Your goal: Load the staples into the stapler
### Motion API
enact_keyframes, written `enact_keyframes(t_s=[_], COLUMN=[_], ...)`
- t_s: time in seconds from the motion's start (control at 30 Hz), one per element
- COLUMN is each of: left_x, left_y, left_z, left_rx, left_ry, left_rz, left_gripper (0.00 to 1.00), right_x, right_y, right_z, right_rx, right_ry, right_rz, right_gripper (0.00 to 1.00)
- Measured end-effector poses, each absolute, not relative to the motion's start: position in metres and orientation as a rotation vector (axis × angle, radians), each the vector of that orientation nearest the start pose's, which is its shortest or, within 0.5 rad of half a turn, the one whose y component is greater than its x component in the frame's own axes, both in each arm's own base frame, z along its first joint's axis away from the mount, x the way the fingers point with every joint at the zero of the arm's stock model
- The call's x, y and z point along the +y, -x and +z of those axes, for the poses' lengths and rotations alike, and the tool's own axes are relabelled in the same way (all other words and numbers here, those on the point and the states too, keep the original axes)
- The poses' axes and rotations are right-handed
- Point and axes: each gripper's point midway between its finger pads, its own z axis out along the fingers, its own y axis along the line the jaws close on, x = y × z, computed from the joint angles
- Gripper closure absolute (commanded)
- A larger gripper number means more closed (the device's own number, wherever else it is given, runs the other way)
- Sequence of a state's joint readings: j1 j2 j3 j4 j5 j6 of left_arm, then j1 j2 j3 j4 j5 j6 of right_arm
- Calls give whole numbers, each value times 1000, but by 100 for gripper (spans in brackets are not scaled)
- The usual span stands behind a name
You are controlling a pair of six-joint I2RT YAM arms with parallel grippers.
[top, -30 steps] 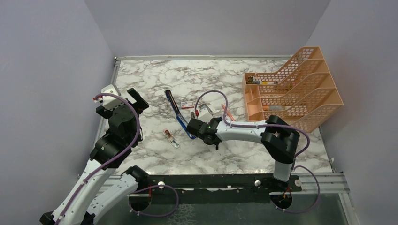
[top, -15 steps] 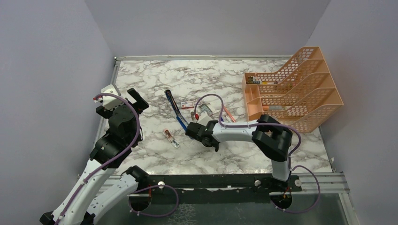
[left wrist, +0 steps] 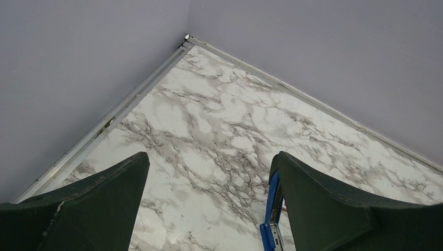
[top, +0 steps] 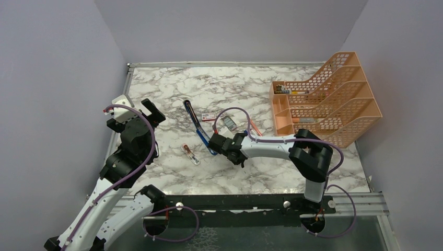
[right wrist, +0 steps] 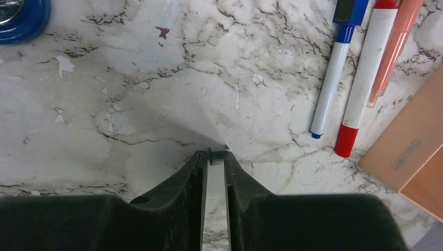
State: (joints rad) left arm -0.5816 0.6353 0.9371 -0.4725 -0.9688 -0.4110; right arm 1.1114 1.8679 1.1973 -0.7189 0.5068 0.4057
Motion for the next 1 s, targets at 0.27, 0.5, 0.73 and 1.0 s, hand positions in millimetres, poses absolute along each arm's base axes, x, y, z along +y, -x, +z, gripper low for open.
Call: enact_keyframes(t_s=[0.27, 0.5, 0.73, 1.0], left_x=[2, 2, 0, -3], left_y=[-243, -243, -245, -247], left_z=[330, 330, 328, 326], left_rx=[1579, 1580, 1588, 1598], left_ry=[543, 542, 534, 524], left_rz=[96, 96, 93, 91], left_gripper=[7, 7, 7, 7], right_x=[276, 278, 262, 262], right_y=[-201, -206, -228, -226], right_z=[22, 37, 53, 42], right_rx=[2548, 2559, 2612, 2679], right_ry=[864, 781, 610, 622], right_rz=[-230, -152, -7, 85], right_gripper=[72, 63, 49, 49])
